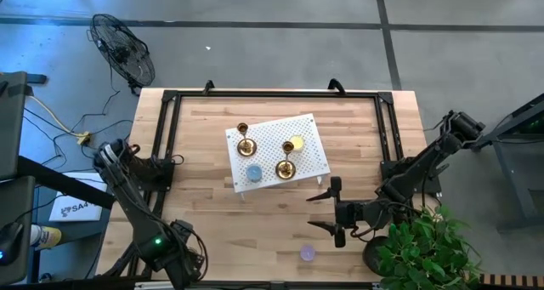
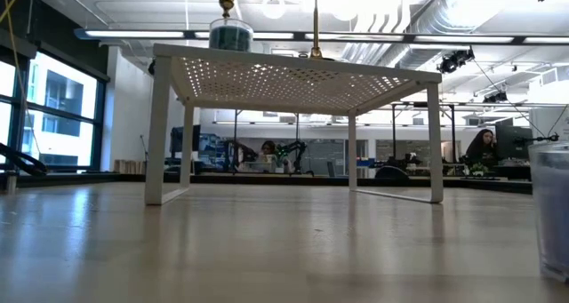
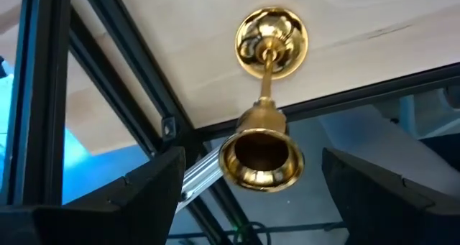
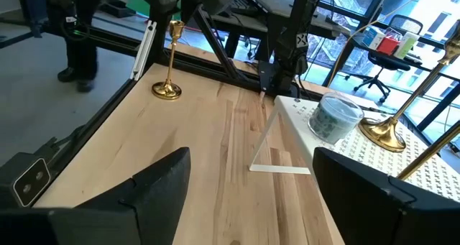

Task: Pick & Place candle stick holders
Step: Put the yellow candle holder on the shelf

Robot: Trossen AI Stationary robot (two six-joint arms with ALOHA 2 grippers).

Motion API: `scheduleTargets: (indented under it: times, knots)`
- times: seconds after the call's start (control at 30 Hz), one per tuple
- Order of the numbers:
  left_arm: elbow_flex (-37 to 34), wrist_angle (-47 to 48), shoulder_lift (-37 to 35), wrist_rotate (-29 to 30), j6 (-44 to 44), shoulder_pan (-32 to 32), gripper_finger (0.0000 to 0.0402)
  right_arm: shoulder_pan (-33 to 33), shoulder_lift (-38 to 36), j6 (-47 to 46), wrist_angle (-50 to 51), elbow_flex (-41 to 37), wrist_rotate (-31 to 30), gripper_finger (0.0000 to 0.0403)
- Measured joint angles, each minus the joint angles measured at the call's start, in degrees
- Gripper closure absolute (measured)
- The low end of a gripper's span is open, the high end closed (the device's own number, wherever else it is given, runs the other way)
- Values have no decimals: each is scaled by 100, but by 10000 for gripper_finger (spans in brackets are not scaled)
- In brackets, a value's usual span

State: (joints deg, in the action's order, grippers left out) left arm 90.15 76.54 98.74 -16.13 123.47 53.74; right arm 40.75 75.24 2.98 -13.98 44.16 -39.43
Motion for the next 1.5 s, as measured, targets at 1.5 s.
scheduleTargets:
  times: [1.5]
  knots:
    - [2, 108, 54, 148, -192, -2, 83, 4, 0, -48, 1, 0, 47, 114]
